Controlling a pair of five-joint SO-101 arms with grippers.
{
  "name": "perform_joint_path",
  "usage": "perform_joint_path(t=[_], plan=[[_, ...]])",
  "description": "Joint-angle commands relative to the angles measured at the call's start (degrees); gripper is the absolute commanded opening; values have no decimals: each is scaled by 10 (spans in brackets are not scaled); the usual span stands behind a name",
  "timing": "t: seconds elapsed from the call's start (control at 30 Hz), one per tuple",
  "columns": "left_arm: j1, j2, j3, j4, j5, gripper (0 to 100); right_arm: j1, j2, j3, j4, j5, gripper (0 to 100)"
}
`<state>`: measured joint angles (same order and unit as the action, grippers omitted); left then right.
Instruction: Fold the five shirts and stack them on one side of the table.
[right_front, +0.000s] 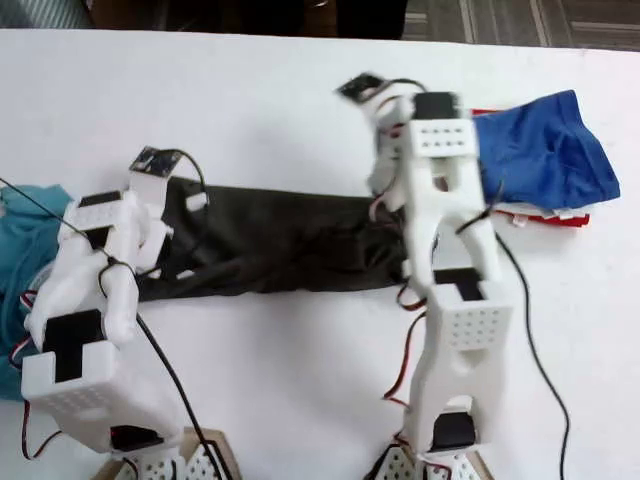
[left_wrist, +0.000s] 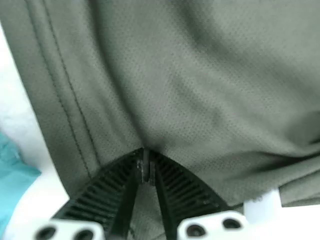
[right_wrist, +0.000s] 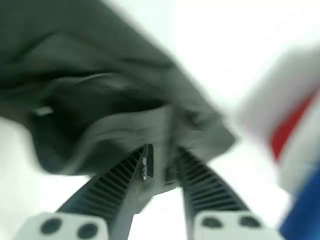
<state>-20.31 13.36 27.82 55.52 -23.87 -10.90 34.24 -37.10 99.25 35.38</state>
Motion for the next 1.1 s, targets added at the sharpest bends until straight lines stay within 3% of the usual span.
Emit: perform_joint_path(t=[0.0,0.17,0.63,0.83,1.07], plan=[[-4,0,2,-25,-1,25,-38,-29,4,22,-7,185],[-4,0,2,-25,-1,25,-62,-22,33,11,-41,180],[-4,0,2,-25,-1,25,-5,58,32,-57,-40,176],[-4,0,2,-25,-1,25,-2,60,32,-57,-40,11],[-4,0,2,-25,-1,25,11,56,-16,-65,-40,19]])
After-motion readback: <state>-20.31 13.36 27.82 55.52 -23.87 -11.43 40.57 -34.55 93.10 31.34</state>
